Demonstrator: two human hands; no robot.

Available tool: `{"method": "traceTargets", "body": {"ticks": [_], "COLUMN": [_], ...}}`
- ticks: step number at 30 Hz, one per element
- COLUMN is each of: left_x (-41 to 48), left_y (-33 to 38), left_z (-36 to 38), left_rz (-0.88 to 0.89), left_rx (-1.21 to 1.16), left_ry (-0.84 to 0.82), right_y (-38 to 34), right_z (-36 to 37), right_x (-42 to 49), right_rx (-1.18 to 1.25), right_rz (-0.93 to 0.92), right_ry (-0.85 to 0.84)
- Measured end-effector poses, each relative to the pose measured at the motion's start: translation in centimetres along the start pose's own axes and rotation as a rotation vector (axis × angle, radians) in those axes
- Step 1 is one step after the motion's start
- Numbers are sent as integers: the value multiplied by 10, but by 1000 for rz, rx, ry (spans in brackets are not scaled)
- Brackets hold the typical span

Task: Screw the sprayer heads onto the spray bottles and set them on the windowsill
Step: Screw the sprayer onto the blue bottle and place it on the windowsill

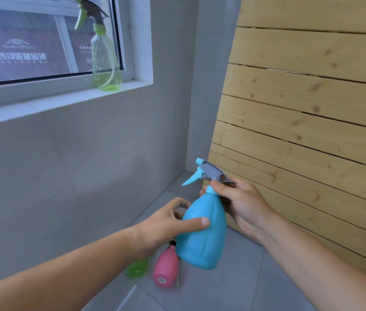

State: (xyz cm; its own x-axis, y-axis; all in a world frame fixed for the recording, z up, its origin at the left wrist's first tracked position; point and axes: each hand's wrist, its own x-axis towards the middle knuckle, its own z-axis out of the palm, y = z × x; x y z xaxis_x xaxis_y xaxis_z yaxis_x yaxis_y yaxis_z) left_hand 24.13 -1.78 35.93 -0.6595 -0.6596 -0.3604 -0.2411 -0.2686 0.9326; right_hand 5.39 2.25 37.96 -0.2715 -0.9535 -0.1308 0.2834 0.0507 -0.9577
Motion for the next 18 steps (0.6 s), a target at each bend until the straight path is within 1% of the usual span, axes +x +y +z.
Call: {"method": "traceTargets", "body": {"ticks": [3,5,6,10,13,15,18], "left_x": [2,2,3,2,1,1,1], "left_y": [-3,-3,-3,-4,-3,-1,1], "left_z": [-1,-3,-4,-5,-1,1,1], "left_rz": [-41,-41,-36,5,19,6,-67], "left_rx": [-201,-222,-205,-86,-86,-127,-276], "left_ry": [-159,-214,-206,-65,-13,-22,-116], "right_y": [-5,-6,-6,-1,0,-4,-15], "right_z": [2,2,2,2,2,1,0], "right_x": [0,-1,-2,-7,-6,-4,-4], "right_rx": [43,60,63,14,-19,-12,43], "right_rz": [12,11,13,26,18,19,19], "right_ry": [-41,-57,-62,-83,-62,-42,-66]}}
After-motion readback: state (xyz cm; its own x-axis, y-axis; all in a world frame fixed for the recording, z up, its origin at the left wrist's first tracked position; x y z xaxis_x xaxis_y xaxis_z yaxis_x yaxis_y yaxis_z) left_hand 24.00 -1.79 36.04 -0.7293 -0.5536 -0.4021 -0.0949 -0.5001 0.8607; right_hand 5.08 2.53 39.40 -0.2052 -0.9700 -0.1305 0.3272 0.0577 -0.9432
